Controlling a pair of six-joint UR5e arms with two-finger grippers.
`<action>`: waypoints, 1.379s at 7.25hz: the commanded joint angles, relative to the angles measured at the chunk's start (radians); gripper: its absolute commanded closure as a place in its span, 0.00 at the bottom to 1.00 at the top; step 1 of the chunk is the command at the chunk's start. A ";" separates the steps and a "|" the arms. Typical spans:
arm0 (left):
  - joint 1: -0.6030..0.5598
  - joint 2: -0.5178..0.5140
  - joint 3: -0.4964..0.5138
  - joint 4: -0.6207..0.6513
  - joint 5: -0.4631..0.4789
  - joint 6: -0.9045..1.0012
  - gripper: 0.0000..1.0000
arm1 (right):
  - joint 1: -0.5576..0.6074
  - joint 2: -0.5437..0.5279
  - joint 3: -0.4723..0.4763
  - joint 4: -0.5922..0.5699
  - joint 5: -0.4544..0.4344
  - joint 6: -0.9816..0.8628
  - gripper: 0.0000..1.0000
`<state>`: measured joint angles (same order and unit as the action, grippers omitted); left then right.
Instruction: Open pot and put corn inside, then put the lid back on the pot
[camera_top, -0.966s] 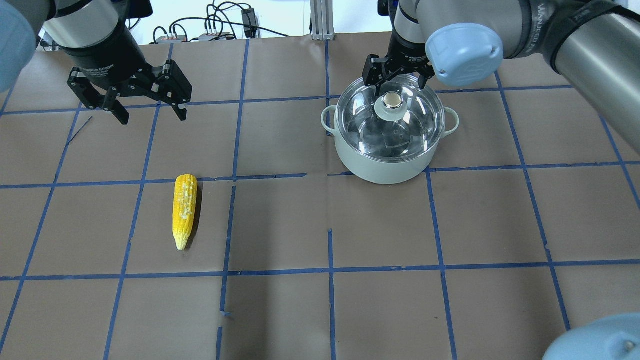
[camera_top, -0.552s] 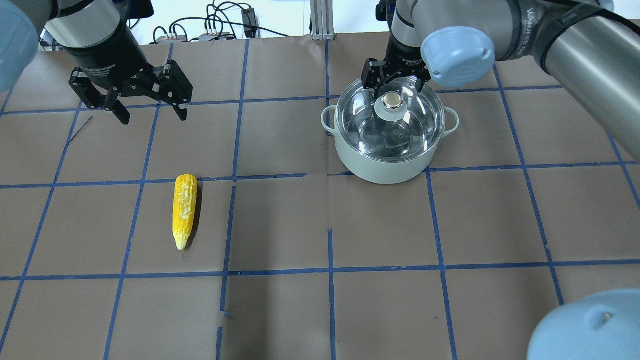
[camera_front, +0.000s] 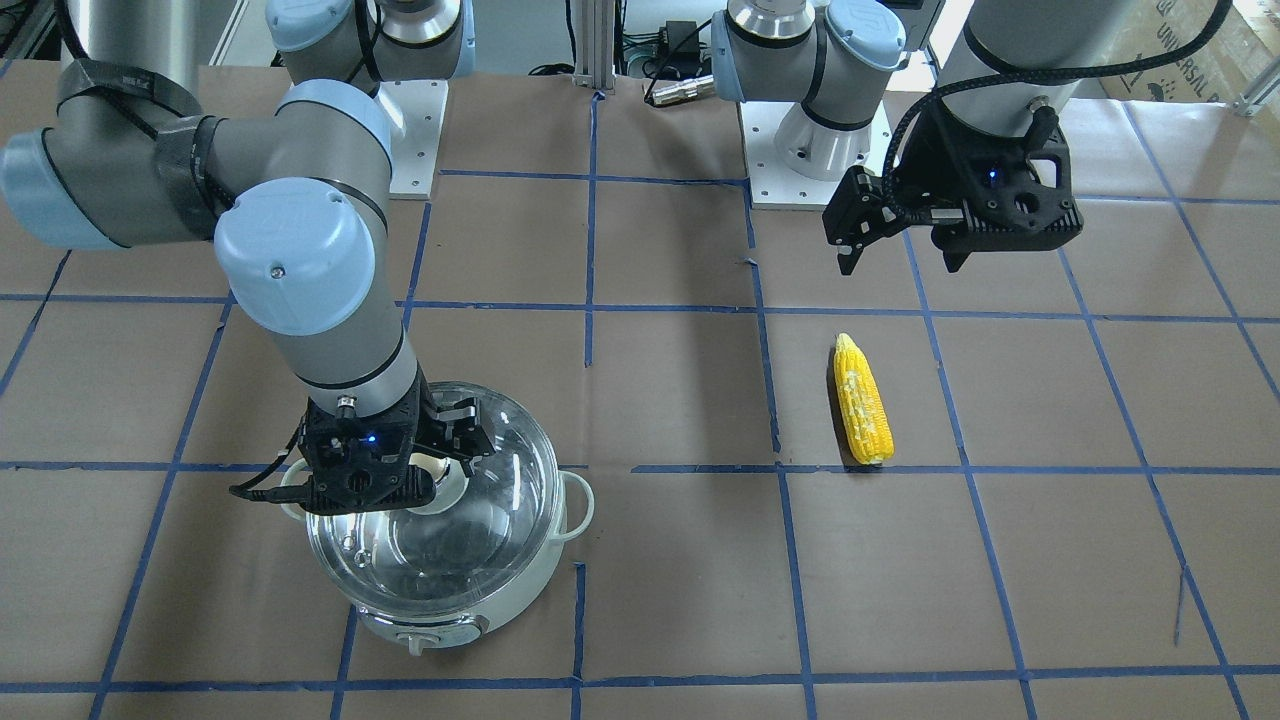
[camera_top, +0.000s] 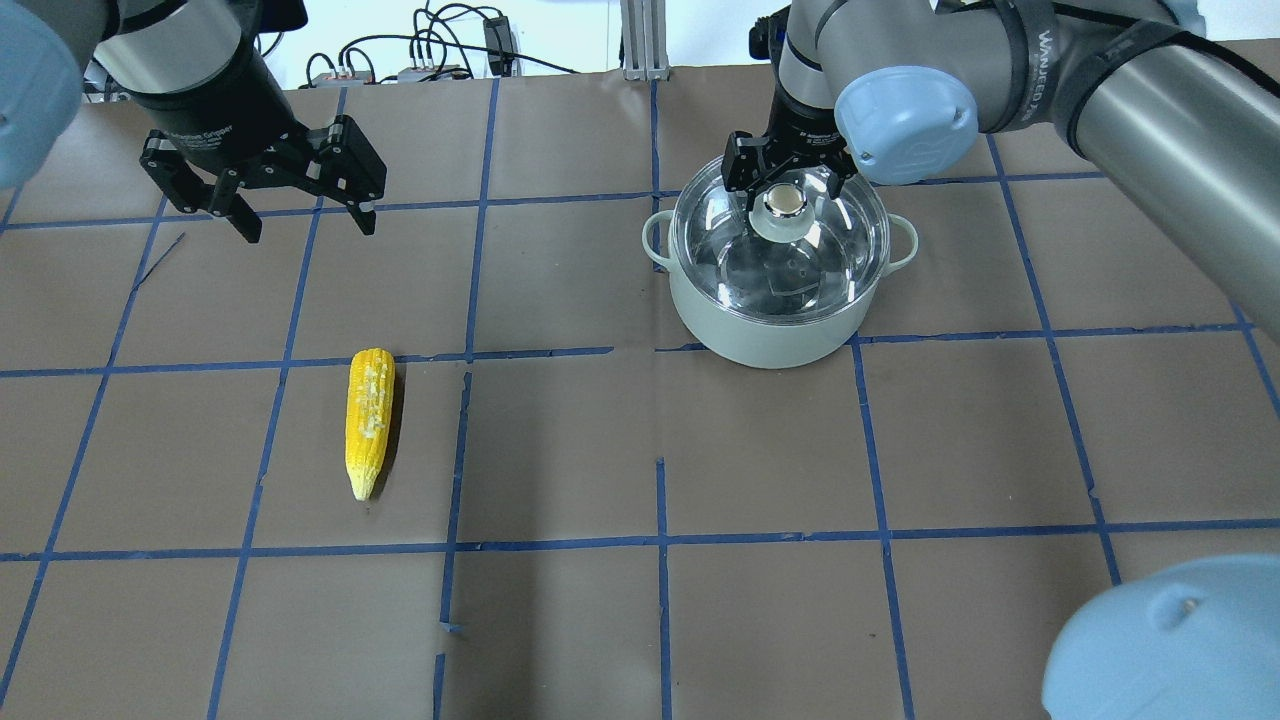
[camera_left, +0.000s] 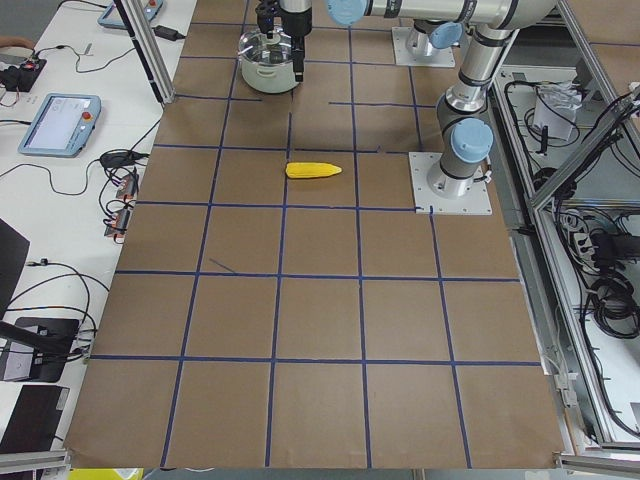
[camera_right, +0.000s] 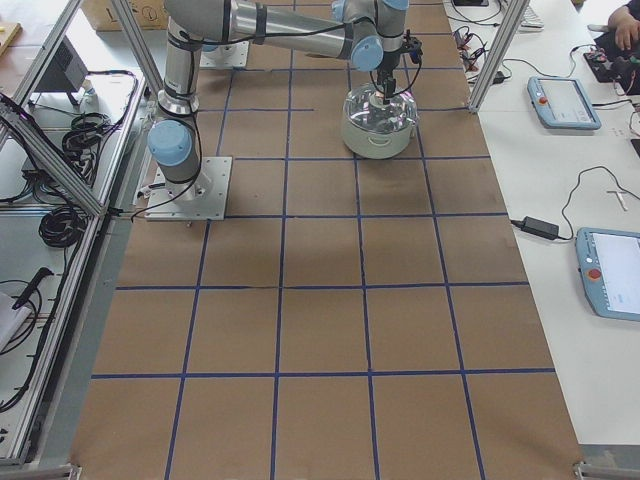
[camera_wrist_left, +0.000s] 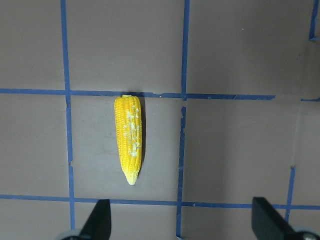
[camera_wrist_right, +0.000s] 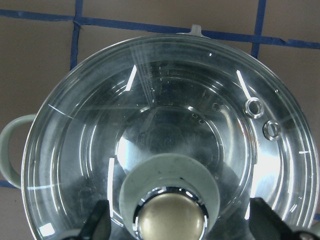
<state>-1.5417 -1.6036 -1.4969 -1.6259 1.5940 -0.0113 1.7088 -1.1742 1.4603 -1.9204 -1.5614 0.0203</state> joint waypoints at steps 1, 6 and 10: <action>0.000 0.001 -0.002 0.003 0.000 0.001 0.00 | 0.000 0.007 -0.002 0.000 -0.003 0.000 0.10; 0.000 0.001 -0.002 0.003 0.000 0.001 0.00 | 0.000 0.007 -0.006 0.009 -0.003 0.000 0.37; 0.002 0.002 -0.002 0.003 0.001 0.001 0.00 | 0.002 0.007 -0.002 0.011 -0.002 0.000 0.43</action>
<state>-1.5413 -1.6026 -1.4987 -1.6230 1.5952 -0.0107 1.7102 -1.1685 1.4572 -1.9110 -1.5644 0.0199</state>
